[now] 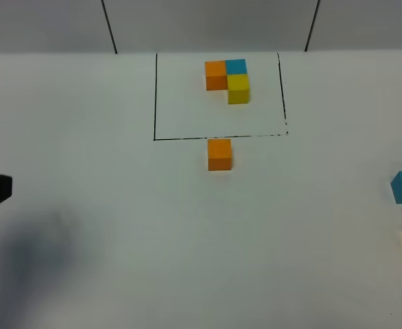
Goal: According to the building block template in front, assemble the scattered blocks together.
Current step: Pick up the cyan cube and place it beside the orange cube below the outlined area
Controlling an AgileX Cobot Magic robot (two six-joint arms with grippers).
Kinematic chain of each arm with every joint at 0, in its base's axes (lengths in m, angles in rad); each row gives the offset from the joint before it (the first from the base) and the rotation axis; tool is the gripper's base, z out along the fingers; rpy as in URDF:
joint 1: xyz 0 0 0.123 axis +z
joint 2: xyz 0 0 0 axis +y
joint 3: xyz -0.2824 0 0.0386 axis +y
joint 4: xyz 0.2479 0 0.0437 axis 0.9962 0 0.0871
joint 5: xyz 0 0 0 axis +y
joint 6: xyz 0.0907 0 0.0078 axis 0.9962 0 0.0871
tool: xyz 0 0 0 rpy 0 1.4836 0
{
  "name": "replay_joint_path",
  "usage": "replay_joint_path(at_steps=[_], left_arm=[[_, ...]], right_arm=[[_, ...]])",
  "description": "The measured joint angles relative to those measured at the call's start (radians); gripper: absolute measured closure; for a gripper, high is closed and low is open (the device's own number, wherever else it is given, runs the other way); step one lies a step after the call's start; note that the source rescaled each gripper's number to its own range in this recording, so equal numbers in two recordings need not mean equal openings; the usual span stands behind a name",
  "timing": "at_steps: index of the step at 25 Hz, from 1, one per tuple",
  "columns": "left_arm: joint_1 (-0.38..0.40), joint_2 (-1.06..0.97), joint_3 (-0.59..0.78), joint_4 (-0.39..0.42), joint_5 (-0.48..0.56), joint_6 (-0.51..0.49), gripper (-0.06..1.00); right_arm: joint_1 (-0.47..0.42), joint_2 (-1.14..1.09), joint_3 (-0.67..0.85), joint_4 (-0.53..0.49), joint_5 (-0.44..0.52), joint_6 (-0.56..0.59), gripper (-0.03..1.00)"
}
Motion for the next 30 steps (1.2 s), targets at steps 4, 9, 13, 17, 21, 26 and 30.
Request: replay_joint_path(at_steps=[4,9,13,17,21,26,30], left_arm=[[-0.001,-0.236,0.104,0.04,-0.007,-0.061,0.02],[-0.001,-0.428,0.17,0.042,0.069,-0.132,0.04],[-0.002,-0.485,0.169,0.062,0.128,-0.178,0.08],[-0.003,-0.523,0.161,0.139,0.2,-0.251,0.16],[-0.003,-0.58,0.163,0.222,0.26,-0.34,0.21],[-0.019,-0.679,0.17,0.252,0.276,-0.362,0.23],[-0.062,-0.75,0.17,0.254,0.278,-0.363,0.23]], right_arm=[[0.0,0.0,0.0,0.0,0.0,0.0,0.97],[0.0,0.0,0.0,0.0,0.0,0.0,0.97],[0.0,0.0,0.0,0.0,0.0,0.0,0.97],[0.0,0.0,0.0,0.0,0.0,0.0,0.97],[0.0,0.0,0.0,0.0,0.0,0.0,0.97],[0.0,0.0,0.0,0.0,0.0,0.0,0.97],[0.0,0.0,0.0,0.0,0.0,0.0,0.97]])
